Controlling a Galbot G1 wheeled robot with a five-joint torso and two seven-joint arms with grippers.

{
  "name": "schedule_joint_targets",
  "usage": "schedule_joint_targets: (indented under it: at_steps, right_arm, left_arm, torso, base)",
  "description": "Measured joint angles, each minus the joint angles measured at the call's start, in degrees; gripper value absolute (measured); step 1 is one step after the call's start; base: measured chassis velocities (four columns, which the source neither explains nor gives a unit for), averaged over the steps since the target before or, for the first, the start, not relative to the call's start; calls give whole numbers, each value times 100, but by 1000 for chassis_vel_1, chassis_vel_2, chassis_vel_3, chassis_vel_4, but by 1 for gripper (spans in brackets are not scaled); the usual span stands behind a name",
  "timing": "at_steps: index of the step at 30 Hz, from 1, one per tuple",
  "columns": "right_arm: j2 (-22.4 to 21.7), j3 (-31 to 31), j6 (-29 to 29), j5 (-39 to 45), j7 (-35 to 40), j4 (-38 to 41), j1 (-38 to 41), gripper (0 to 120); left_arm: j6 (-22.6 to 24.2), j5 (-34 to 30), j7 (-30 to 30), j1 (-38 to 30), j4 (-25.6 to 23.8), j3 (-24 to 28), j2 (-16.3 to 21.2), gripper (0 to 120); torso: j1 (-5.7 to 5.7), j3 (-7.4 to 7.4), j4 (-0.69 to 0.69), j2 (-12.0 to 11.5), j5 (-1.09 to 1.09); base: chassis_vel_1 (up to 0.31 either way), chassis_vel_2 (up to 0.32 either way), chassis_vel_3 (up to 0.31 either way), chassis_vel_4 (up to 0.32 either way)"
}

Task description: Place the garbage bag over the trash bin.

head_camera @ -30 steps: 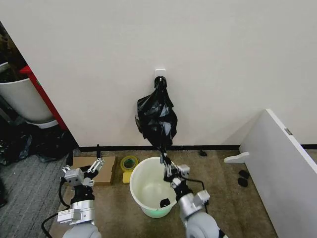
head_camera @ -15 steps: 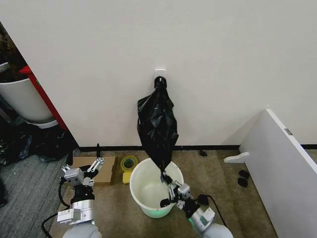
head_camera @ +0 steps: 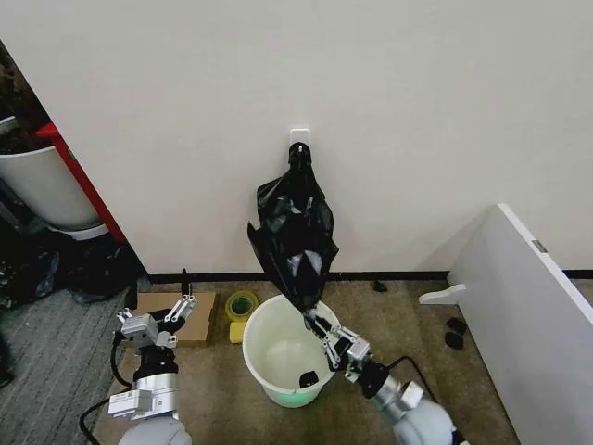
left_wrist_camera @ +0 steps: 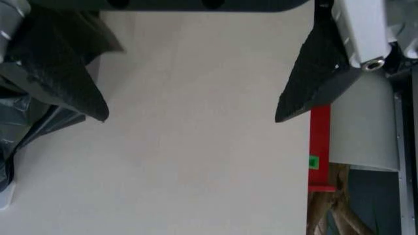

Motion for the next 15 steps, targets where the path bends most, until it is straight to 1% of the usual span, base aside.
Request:
schedule_joint_targets:
  at_steps: [2,3,4,5,6,8,10,12,13,14,15]
  right_arm:
    - [-54,135,88,254,-380,124,39,33]
    - [-75,188,108,290,-327,217,59,38]
    - [-80,205,109,193,81,321,91,41]
    - [-80,205,106,147,328,362,116,45]
    - [-80,205,106,147,328,362,116,45]
    - [-79,204,64,-9,1014,463,225,53]
    - [-85,227,31,-94,1299,507,308,61]
    - [-115,248,5,-104,1417,560,343,70]
    - [-129,247,-9,-110,1463,584,344,73]
    - [-129,247,-9,-110,1463,584,344,73]
    - [-146,244,-57,-193,1582,618,341,79]
  left_arm:
    - [0,3,0,12,-19,-15,1,100]
    - [0,6,0,21,-28,-24,0,100]
    - [1,12,0,25,-37,-26,-1,100]
    - [1,16,0,27,-41,-27,-2,100]
    - [1,16,0,27,-41,-27,-2,100]
    - [2,32,1,30,-44,-26,-14,100]
    - [2,43,1,32,-44,-23,-23,100]
    - [3,46,1,31,-44,-22,-26,100]
    - [3,46,1,30,-44,-22,-27,100]
    - [3,46,1,30,-44,-22,-27,100]
    - [4,47,1,26,-44,-22,-27,100]
  torso:
    - [0,0,0,0,-1]
    - [0,0,0,0,-1]
    - [0,0,0,0,-1]
    - [0,0,0,0,-1]
    - [0,0,0,0,-1]
    - [0,0,0,0,-2]
    - [0,0,0,0,-1]
    - [0,0,0,0,-2]
    - [0,0,0,0,-2]
    - [0,0,0,0,-2]
    - [0,0,0,0,-1]
  base:
    - [0,0,0,0]
    - [0,0,0,0]
    - [0,0,0,0]
    - [0,0,0,0]
    - [0,0,0,0]
    - [0,0,0,0]
    - [0,0,0,0]
    - [0,0,0,0]
    - [0,0,0,0]
    - [0,0,0,0]
    - [0,0,0,0]
